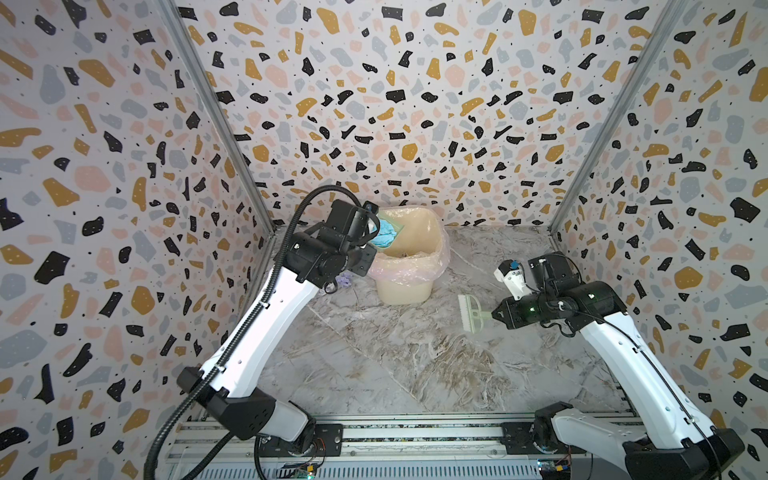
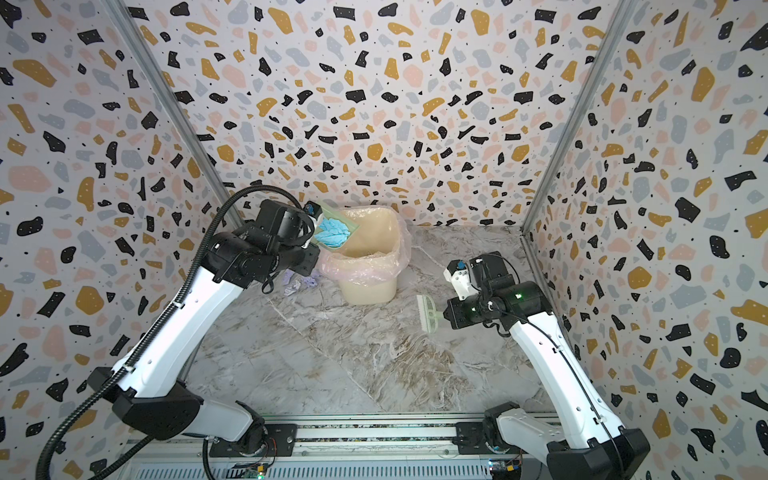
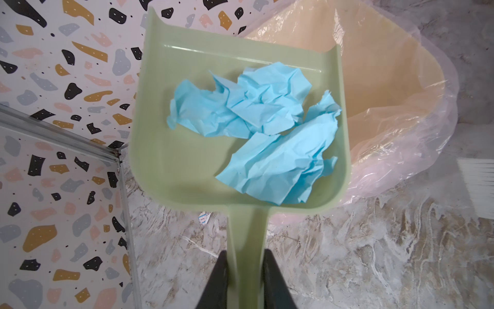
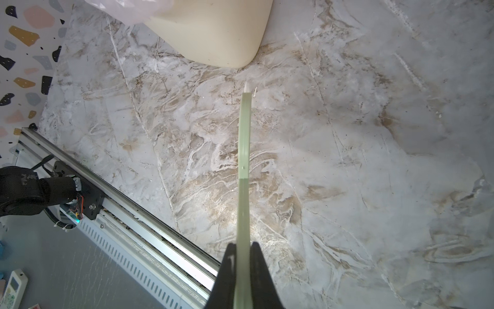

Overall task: Sweep away the paper scraps from the table
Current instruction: 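Tip the dustpan over the bin opening with the left gripper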

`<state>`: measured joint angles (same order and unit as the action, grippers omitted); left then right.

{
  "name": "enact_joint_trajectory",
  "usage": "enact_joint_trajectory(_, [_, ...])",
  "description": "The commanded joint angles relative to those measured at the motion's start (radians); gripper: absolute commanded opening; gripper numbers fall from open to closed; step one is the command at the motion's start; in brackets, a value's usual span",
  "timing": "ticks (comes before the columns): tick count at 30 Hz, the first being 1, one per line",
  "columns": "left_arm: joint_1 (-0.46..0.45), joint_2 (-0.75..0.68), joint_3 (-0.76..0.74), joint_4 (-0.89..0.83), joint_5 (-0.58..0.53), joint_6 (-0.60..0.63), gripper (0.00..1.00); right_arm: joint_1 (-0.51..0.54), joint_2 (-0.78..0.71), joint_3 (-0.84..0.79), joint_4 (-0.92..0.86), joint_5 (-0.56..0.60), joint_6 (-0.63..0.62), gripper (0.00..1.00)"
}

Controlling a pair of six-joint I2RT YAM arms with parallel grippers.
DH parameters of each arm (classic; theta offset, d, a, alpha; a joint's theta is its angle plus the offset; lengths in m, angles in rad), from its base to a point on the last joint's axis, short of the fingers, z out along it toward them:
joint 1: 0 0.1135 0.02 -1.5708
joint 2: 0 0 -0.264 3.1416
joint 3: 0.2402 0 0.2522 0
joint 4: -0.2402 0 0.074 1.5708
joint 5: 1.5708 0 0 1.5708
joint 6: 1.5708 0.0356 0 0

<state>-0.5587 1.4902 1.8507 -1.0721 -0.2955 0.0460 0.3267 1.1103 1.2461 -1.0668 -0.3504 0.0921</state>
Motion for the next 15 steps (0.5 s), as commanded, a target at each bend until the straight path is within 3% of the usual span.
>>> enact_joint_trajectory(1, [-0.02,0.04,0.056,-0.027,-0.081,0.09,0.0,-0.01,-0.014,-0.004,0.006,-0.046,-0.022,0.0])
enact_joint_trajectory(15, [-0.115,0.197,0.145,-0.023,-0.38,0.272,0.0,-0.026,0.039,-0.002,0.012,-0.107,-0.048,0.0])
